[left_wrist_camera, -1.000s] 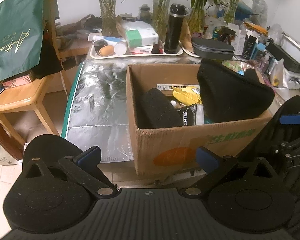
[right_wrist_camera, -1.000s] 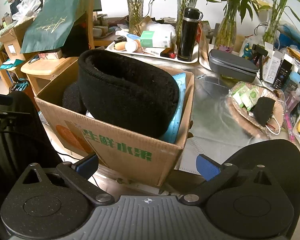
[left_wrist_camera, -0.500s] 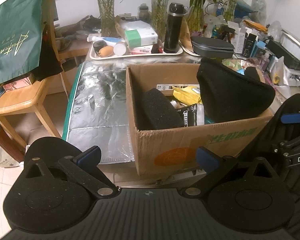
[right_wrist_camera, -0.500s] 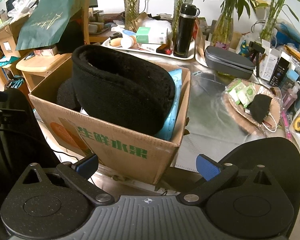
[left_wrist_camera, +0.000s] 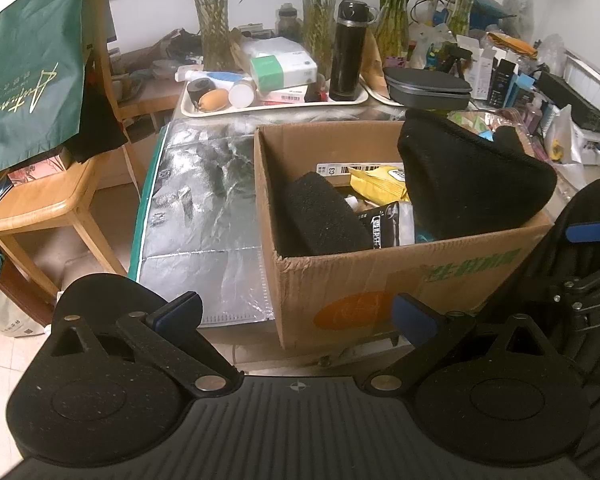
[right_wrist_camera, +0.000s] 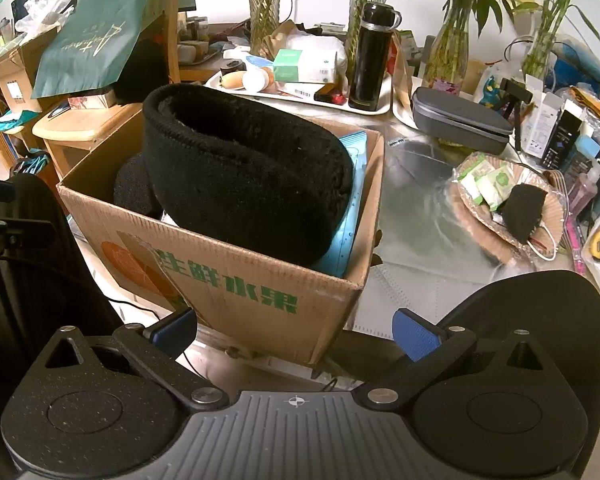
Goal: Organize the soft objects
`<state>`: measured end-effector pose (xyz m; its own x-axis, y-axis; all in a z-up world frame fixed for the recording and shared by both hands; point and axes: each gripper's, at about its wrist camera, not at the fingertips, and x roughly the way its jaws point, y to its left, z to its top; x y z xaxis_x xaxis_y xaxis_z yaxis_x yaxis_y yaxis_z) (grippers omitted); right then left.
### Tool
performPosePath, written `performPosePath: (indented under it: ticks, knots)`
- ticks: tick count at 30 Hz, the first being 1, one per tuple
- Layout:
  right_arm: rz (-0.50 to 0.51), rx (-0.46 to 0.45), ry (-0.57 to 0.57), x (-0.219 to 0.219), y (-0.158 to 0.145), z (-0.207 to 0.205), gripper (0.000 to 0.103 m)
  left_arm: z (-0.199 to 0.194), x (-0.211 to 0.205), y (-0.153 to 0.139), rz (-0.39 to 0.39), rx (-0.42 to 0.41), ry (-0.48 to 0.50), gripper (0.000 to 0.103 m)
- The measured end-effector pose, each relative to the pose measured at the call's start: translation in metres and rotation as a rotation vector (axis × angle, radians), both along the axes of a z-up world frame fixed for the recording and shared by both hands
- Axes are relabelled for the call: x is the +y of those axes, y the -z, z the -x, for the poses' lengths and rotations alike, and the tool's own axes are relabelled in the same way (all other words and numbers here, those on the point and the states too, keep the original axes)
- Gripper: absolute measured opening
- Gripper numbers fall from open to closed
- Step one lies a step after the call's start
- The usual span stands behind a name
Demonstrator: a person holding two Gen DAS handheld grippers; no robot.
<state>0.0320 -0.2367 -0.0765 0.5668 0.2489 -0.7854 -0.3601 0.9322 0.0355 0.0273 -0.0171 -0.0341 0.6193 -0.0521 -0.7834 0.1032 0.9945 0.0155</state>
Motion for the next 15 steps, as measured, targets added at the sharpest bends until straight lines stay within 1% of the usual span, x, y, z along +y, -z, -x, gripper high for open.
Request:
performPosePath:
  ticks: [15]
  knots:
    - [-0.001, 0.000, -0.001, 0.0011, 0.0006, -0.0001, 0.103, -0.0024, -0.0003, 0.0024, -0.014, 0.009, 0.002, 0.103]
